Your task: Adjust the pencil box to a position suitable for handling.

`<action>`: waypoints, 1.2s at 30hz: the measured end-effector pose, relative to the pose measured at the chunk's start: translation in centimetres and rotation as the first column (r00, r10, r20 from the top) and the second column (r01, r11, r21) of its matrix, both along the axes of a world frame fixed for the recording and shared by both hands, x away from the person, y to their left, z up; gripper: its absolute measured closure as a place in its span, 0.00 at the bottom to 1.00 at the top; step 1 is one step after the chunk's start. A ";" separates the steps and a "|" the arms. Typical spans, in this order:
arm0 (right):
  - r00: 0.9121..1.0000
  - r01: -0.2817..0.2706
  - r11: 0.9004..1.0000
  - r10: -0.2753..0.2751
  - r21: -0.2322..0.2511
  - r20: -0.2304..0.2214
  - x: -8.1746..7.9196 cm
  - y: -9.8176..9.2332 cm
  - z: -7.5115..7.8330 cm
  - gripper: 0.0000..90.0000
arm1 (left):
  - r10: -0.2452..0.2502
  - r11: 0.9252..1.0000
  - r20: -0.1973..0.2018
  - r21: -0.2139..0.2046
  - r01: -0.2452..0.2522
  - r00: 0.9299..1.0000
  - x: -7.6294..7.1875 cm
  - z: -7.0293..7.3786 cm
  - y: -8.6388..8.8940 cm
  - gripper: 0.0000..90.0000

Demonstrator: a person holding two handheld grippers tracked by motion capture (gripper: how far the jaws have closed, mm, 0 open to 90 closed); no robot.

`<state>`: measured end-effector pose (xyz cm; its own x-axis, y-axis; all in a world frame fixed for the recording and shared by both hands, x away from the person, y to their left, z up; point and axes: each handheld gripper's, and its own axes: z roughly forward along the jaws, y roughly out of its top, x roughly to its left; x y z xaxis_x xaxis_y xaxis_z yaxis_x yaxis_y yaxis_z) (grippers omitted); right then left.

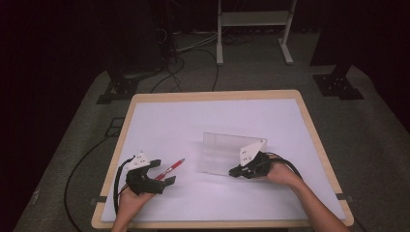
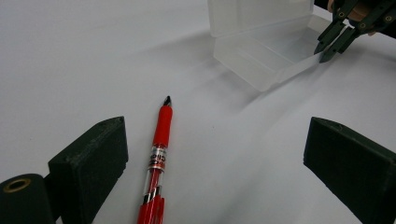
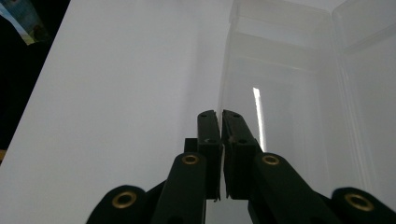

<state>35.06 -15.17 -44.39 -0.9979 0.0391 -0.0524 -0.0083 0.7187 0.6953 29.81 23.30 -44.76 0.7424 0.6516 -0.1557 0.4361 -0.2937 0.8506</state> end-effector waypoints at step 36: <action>0.995 -0.062 0.998 0.061 -0.011 -0.077 -0.4 2.1 -1.4 0.89 | -0.002 1.000 -0.001 0.002 0.002 1.000 0.0 0.0 0.0 0.07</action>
